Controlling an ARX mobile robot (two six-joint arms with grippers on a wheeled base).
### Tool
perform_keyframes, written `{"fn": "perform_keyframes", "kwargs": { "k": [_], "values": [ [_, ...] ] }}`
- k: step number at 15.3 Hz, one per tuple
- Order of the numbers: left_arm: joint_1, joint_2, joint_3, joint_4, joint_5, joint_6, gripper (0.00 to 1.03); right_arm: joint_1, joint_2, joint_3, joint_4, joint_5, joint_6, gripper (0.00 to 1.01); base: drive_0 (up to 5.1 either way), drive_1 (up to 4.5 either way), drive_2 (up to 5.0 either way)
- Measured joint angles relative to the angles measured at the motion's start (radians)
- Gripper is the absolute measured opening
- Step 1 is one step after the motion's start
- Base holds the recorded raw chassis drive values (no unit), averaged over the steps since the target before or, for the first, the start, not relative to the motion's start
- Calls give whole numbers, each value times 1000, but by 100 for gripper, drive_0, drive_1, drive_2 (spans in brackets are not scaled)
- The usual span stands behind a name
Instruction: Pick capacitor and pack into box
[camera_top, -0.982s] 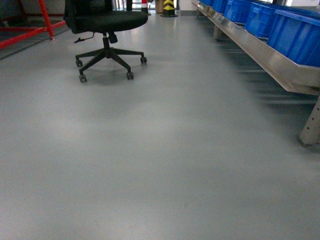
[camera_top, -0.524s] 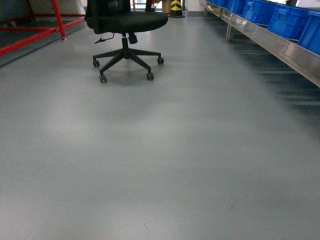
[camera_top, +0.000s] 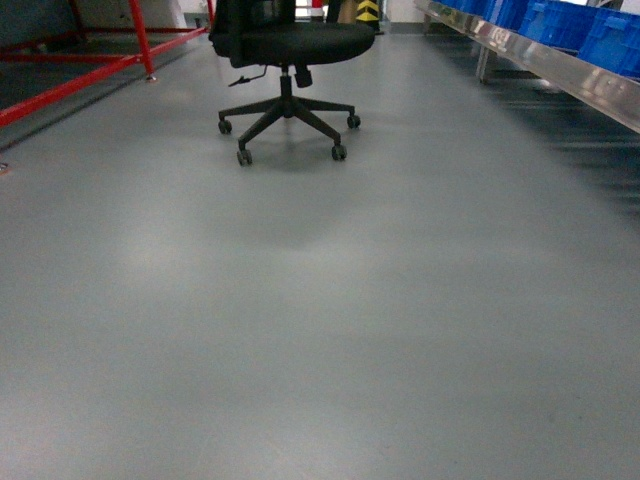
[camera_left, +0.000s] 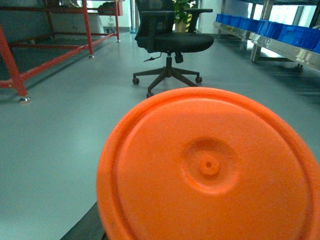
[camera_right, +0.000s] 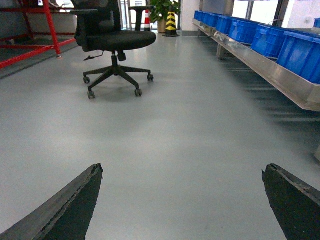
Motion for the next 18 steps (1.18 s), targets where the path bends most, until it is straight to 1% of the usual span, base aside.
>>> {"fn": "perform_keyframes", "kwargs": {
  "k": [18],
  "values": [
    [0, 0, 0, 1, 0, 0, 44, 0, 0, 0, 0, 0, 0, 98, -508, 238, 238]
  ]
}}
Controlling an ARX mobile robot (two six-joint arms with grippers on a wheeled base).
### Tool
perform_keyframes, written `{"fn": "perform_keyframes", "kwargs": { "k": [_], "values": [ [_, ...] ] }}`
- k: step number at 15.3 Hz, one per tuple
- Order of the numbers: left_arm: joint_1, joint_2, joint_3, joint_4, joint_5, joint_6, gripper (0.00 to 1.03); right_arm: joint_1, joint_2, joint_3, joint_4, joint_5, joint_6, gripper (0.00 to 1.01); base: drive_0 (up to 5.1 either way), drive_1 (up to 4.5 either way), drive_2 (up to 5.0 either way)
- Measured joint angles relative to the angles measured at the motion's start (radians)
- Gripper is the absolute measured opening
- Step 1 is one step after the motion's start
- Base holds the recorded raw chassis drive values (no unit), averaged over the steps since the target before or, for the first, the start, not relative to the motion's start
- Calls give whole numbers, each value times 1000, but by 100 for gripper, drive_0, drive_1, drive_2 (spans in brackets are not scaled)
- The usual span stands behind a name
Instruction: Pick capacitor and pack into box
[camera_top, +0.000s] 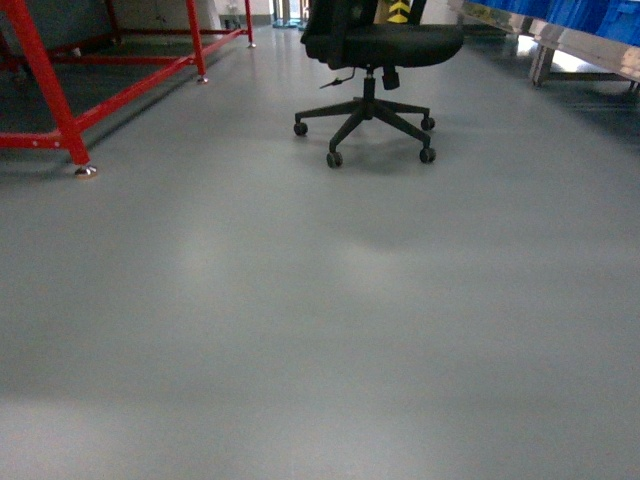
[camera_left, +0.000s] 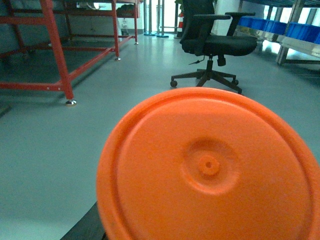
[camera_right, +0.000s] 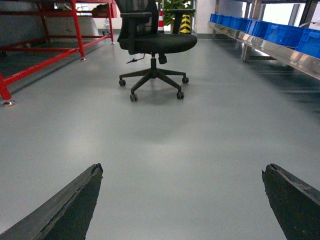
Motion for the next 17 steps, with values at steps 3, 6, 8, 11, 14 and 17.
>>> {"fn": "perform_keyframes", "kwargs": {
  "k": [3, 6, 8, 11, 14, 17],
  "values": [
    [0, 0, 0, -1, 0, 0, 44, 0, 0, 0, 3, 0, 0, 98, -490, 255, 255],
    [0, 0, 0, 0, 0, 0, 44, 0, 0, 0, 2, 0, 0, 98, -490, 255, 255],
    [0, 0, 0, -3, -2, 0, 44, 0, 0, 0, 0, -2, 0, 98, -490, 255, 255],
    [0, 0, 0, 2, 0, 0, 44, 0, 0, 0, 0, 0, 0, 98, -490, 255, 255],
    [0, 0, 0, 1, 0, 0, 44, 0, 0, 0, 0, 0, 0, 98, -501, 244, 244],
    [0, 0, 0, -1, 0, 0, 44, 0, 0, 0, 0, 0, 0, 98, -507, 239, 239]
  ]
}}
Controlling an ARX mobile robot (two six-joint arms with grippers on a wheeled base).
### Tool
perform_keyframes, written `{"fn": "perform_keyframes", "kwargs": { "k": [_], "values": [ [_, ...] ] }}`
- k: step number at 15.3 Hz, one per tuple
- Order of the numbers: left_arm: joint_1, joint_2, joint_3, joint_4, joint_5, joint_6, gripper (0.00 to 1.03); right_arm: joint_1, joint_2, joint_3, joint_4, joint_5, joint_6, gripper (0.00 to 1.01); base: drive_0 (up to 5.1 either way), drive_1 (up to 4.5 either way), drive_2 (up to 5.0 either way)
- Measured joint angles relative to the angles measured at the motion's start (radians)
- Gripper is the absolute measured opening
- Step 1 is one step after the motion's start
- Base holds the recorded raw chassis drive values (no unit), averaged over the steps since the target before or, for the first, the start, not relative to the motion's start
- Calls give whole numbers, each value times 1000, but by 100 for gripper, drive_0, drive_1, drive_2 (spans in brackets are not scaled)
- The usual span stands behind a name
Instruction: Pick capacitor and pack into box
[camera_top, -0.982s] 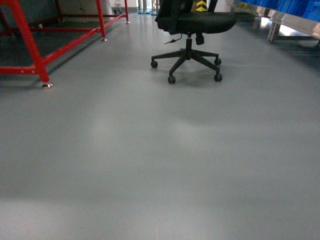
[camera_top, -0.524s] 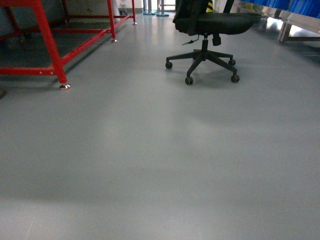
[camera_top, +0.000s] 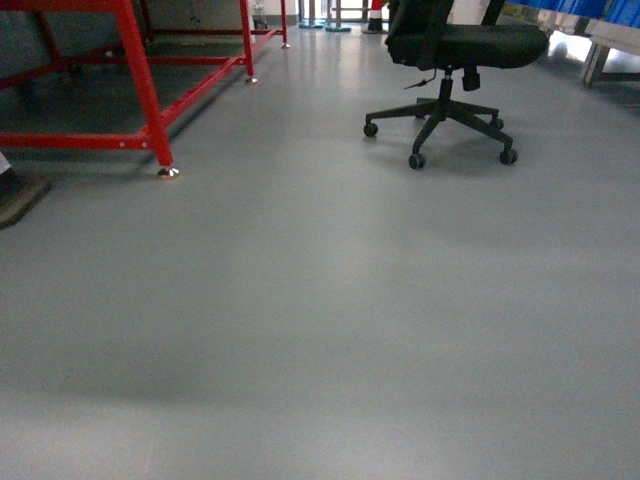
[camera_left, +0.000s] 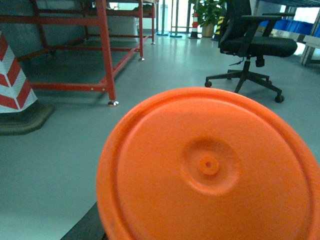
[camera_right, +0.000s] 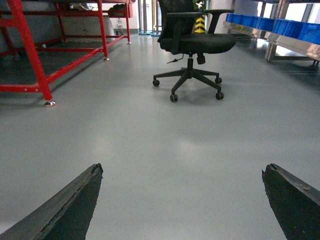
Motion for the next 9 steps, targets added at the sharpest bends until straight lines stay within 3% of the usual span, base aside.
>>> {"fn": "perform_keyframes", "kwargs": {
  "k": [9],
  "values": [
    [0, 0, 0, 0, 0, 0, 44, 0, 0, 0, 0, 0, 0, 98, -506, 240, 240]
  ]
}}
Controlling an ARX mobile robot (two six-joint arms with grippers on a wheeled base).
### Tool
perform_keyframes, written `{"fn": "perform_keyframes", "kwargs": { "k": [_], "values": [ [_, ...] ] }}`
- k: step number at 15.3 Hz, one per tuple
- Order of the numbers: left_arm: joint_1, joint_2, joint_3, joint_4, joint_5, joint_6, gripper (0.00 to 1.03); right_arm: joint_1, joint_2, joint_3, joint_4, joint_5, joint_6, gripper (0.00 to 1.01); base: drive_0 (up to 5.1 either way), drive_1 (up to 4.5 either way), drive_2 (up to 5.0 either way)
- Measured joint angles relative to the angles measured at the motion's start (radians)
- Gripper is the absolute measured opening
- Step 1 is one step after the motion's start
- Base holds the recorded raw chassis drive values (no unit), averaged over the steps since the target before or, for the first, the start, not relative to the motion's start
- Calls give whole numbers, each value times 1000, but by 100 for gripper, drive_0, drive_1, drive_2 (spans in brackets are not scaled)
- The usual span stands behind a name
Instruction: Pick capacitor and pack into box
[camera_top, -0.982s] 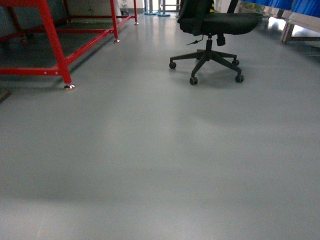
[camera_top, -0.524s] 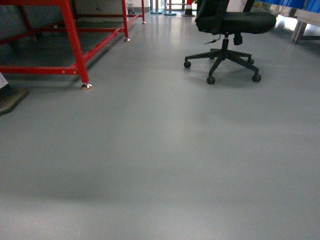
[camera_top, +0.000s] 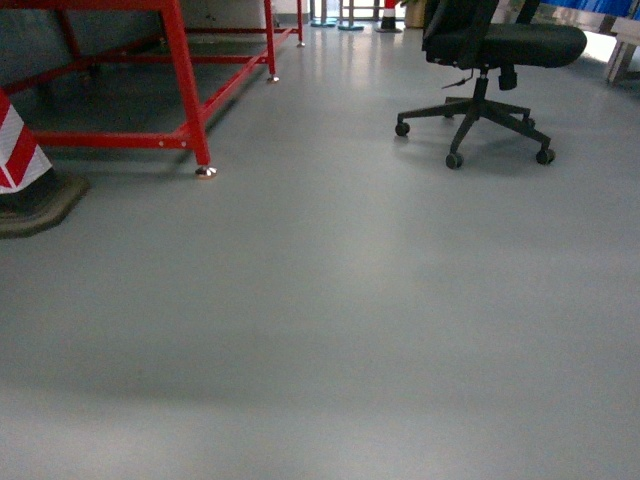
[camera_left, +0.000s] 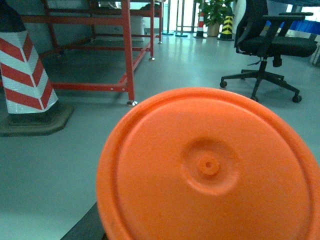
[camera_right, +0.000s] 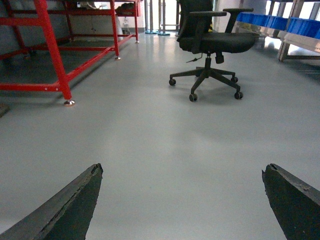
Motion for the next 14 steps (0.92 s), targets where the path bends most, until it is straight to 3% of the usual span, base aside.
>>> {"fn": "perform_keyframes", "kwargs": {
  "k": [14],
  "values": [
    [0, 0, 0, 2, 0, 0, 44, 0, 0, 0, 0, 0, 0, 98, -505, 241, 241]
  ]
}}
